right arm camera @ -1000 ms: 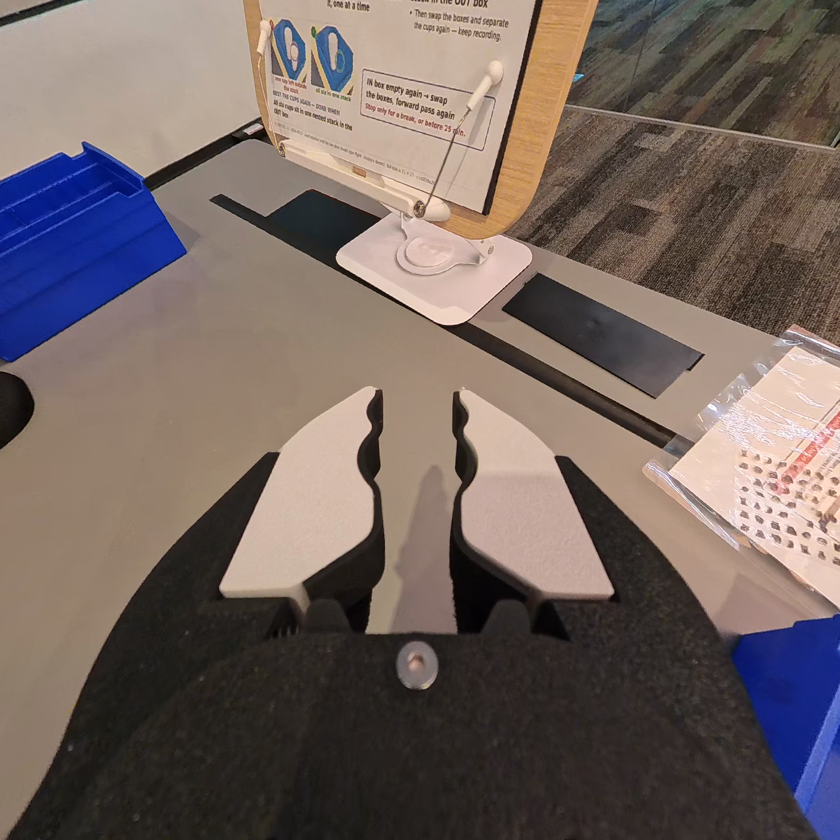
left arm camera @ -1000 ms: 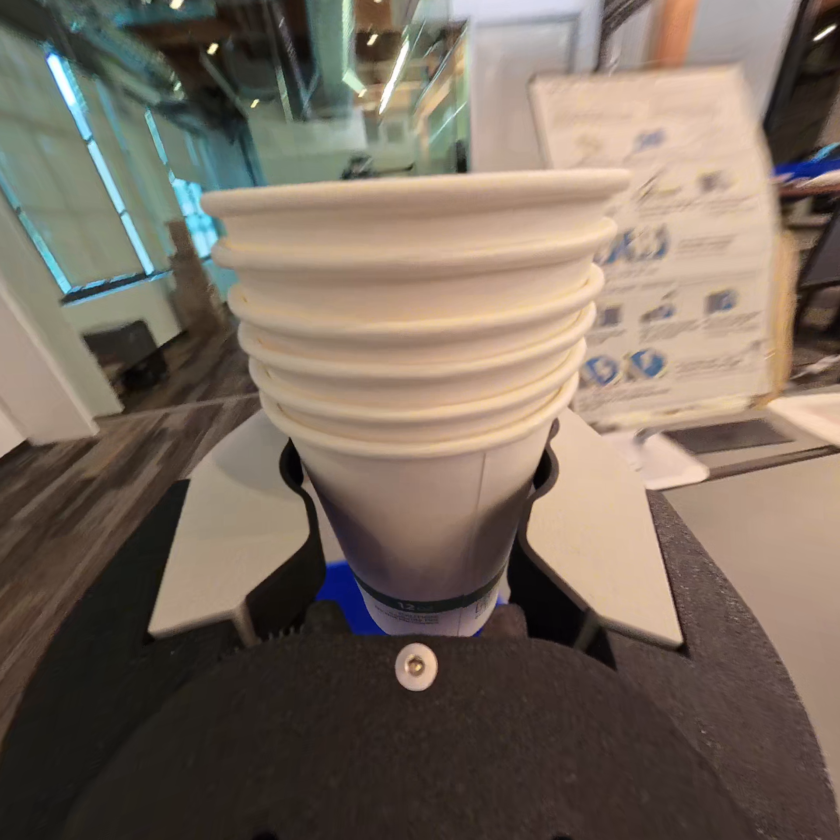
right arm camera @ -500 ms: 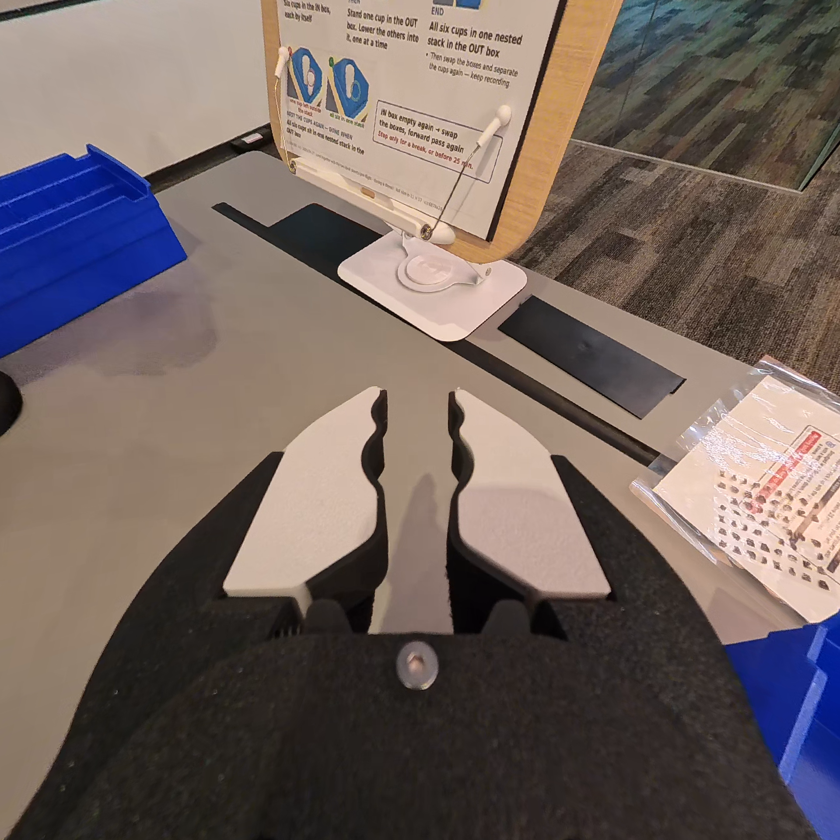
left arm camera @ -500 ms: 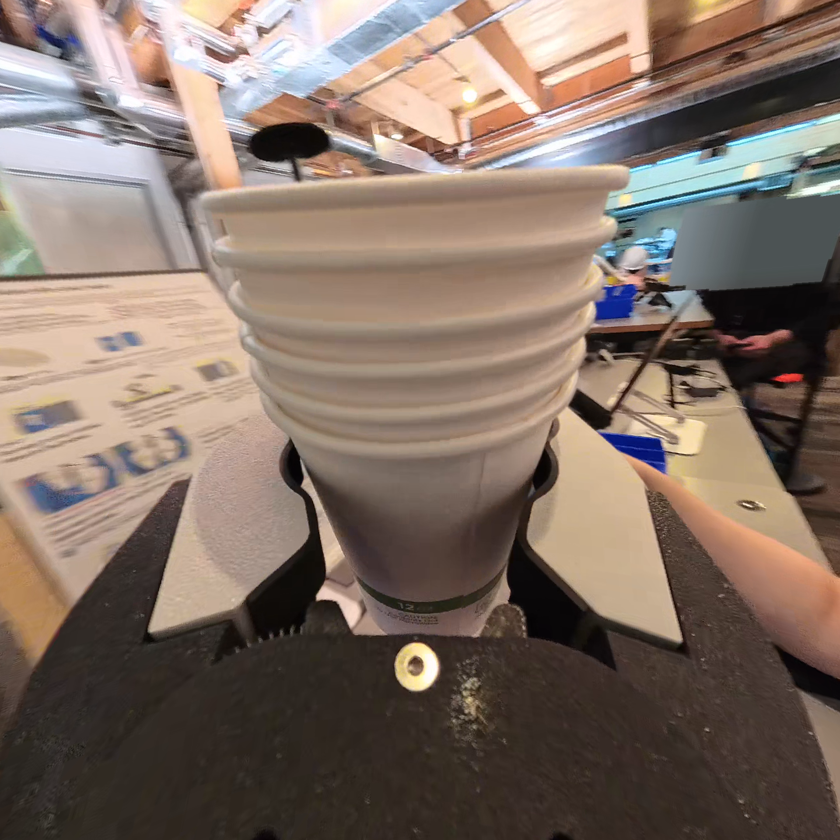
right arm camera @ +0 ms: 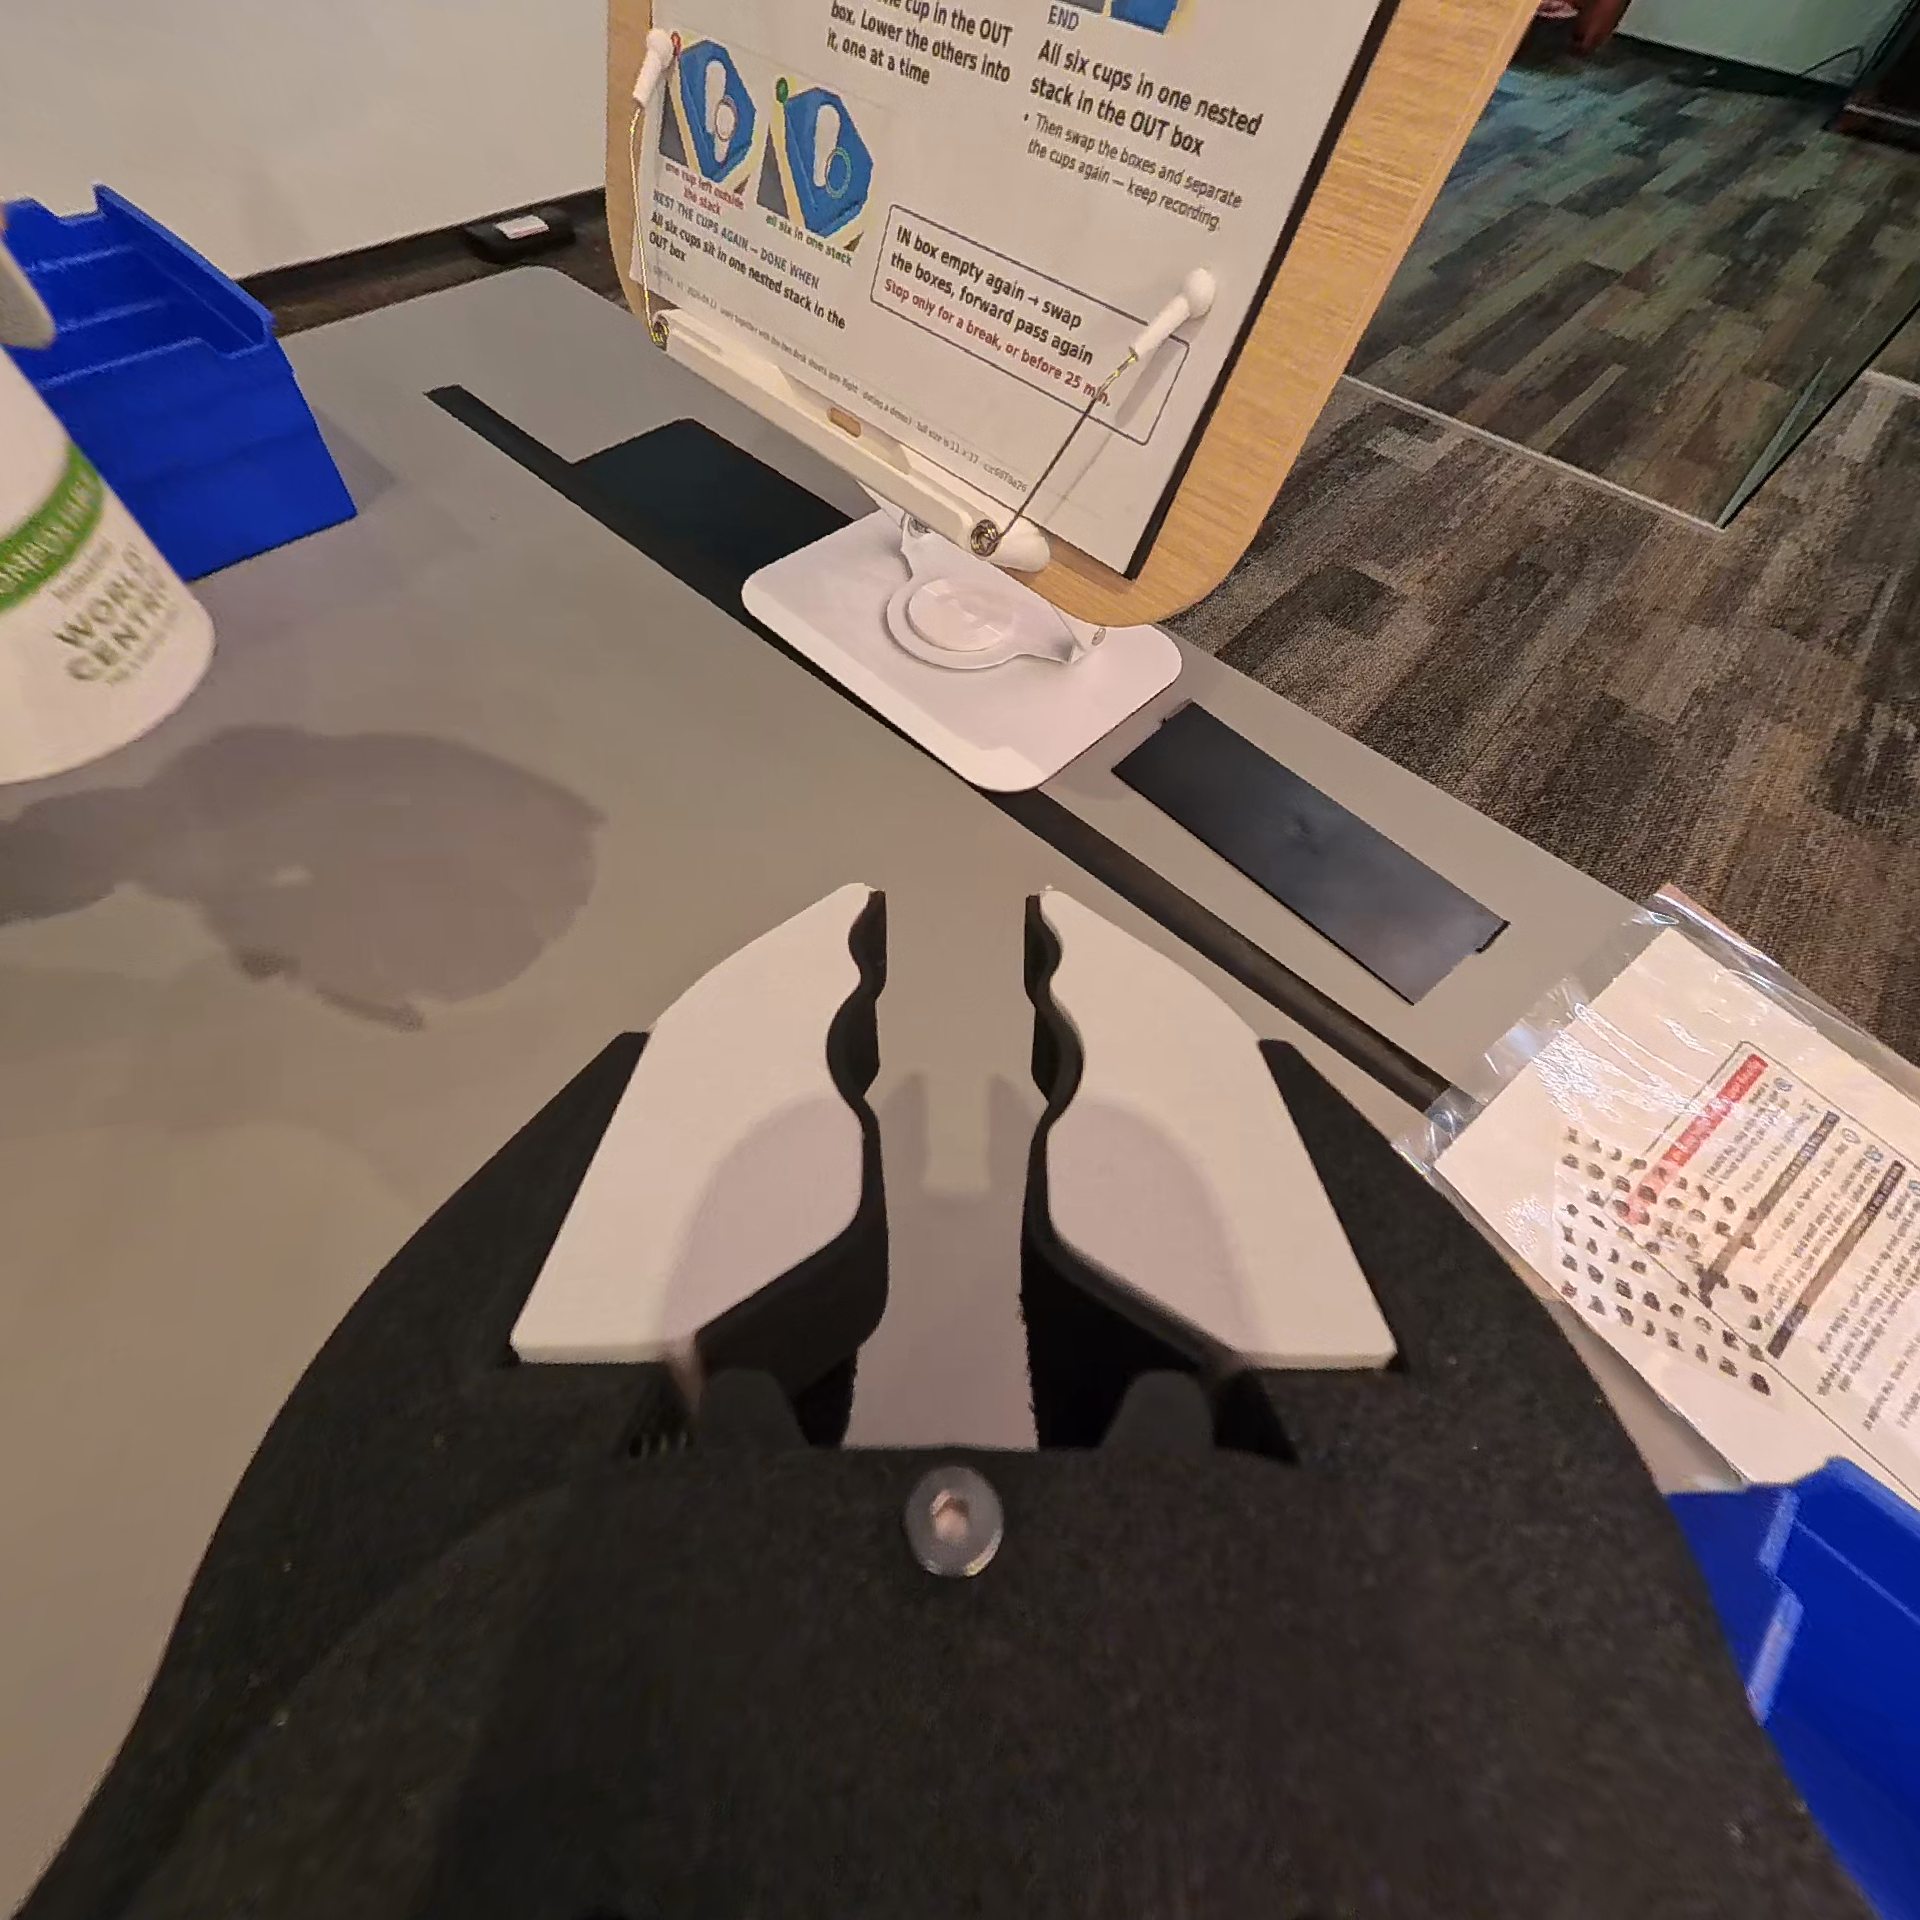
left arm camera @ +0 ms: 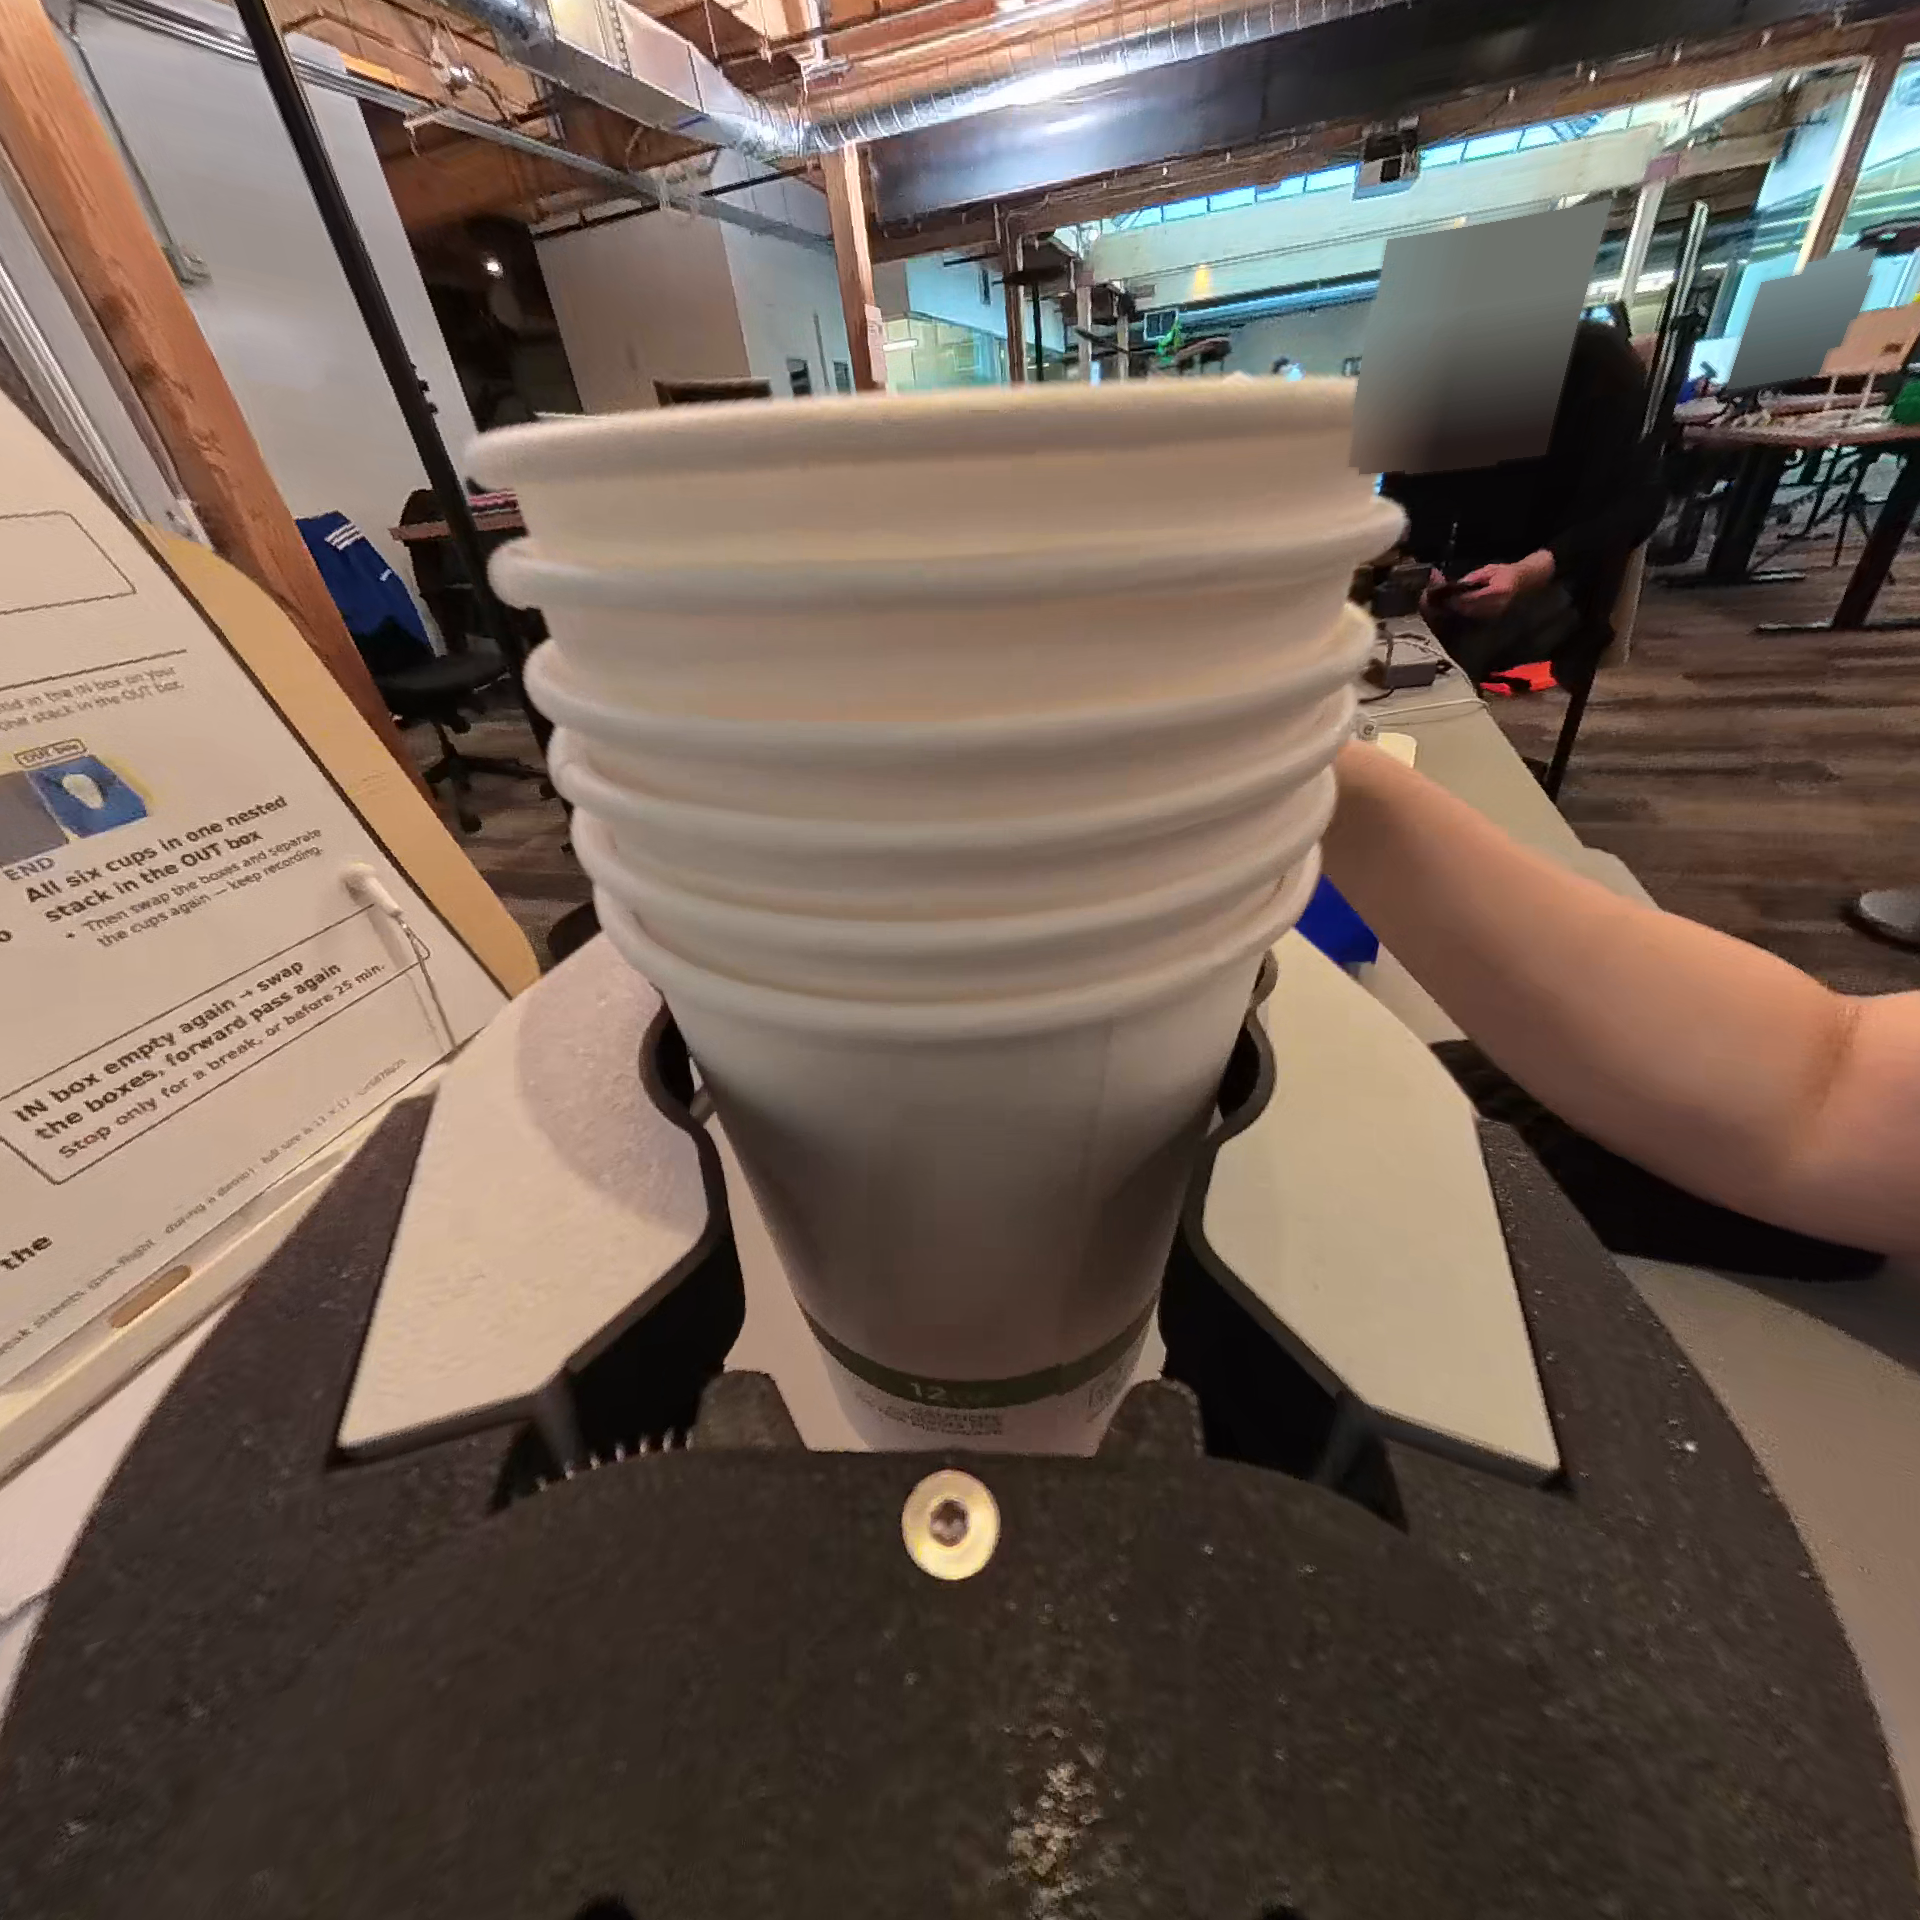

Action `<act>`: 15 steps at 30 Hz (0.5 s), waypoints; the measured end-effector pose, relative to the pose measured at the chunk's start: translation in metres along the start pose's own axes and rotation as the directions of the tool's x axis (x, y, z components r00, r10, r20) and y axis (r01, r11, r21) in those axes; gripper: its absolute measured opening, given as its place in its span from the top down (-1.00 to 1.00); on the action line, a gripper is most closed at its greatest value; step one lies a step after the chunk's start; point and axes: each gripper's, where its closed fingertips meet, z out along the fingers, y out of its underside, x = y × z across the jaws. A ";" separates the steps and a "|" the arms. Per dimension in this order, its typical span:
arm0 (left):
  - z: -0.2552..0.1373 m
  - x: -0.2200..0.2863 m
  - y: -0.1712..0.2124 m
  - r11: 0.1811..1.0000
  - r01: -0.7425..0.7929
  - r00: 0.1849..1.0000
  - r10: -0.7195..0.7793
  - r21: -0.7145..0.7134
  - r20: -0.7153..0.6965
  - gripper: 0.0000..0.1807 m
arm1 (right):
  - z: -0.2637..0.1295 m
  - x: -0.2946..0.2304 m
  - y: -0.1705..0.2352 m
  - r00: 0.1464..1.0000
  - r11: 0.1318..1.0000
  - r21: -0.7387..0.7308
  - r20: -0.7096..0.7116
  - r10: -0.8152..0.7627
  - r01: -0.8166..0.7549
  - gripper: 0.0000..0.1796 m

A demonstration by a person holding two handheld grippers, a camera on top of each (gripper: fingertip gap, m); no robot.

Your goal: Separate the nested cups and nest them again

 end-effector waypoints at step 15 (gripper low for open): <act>0.000 -0.018 0.044 0.997 0.078 0.997 -0.078 -0.009 -0.023 -0.12 | -0.046 -0.117 -0.067 0.816 0.842 0.065 0.219 -0.536 0.536 0.87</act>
